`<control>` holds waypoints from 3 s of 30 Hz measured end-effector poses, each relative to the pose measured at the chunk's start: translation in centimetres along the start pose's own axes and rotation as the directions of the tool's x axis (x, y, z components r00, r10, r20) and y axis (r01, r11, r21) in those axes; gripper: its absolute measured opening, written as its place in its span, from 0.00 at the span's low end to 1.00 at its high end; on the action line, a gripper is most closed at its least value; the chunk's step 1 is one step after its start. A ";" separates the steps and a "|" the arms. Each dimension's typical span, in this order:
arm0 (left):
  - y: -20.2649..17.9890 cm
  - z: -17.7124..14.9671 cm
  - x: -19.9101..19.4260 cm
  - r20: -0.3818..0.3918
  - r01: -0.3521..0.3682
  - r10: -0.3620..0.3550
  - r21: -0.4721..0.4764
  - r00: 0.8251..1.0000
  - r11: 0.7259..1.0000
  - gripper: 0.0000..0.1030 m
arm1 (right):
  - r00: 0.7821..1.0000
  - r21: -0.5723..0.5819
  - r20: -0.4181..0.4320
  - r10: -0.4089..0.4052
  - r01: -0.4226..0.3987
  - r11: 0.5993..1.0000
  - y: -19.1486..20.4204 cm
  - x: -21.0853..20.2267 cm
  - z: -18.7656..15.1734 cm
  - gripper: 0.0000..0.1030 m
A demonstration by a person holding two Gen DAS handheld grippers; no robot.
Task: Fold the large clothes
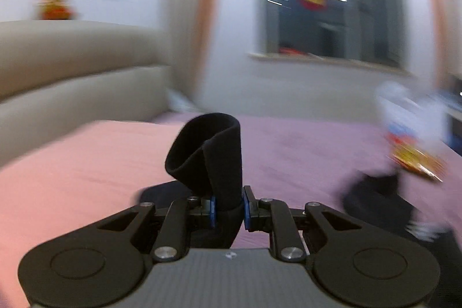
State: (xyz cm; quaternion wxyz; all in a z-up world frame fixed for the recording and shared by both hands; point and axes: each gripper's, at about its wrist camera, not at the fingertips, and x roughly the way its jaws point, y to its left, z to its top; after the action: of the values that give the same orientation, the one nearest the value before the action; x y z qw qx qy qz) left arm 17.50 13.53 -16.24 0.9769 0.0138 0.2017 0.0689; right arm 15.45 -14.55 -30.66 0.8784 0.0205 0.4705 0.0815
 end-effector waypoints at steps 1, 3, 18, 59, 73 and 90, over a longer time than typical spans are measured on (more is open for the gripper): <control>-2.5 -0.7 0.4 -0.016 0.057 -0.057 0.019 0.998 0.998 0.18 | 1.000 0.006 0.006 -0.004 0.004 1.000 -0.7 -0.4 -0.1 0.68; -7.9 -2.2 1.1 -0.043 0.169 -0.167 0.055 0.985 0.984 0.18 | 1.000 0.015 0.014 -0.023 0.023 1.000 -1.7 -1.0 0.0 0.68; -13.8 -12.3 5.4 -0.426 0.302 -0.277 -0.008 0.862 0.953 0.45 | 0.994 0.194 0.067 0.084 -0.095 0.976 -7.7 -0.6 3.4 0.73; -11.0 -10.1 15.8 -0.518 0.166 -0.170 -0.055 0.838 0.985 0.12 | 0.977 0.128 0.051 -0.205 0.197 0.972 -12.8 5.0 9.3 0.17; -9.5 -4.2 14.5 -0.374 0.312 -0.332 -0.113 0.866 0.943 0.18 | 0.979 0.096 0.176 -0.104 0.088 0.991 -13.4 1.6 12.1 0.18; -25.6 2.0 40.9 -0.457 0.230 -0.156 0.110 0.876 0.967 0.45 | 0.951 0.231 0.309 0.028 -0.103 0.967 -15.2 14.1 26.6 0.49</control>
State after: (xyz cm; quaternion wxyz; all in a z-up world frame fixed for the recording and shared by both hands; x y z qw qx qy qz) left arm 58.77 -6.05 -31.84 0.9025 0.0561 0.4246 -0.0443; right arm 47.06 -26.18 -29.17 0.9277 0.1565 0.3356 0.0481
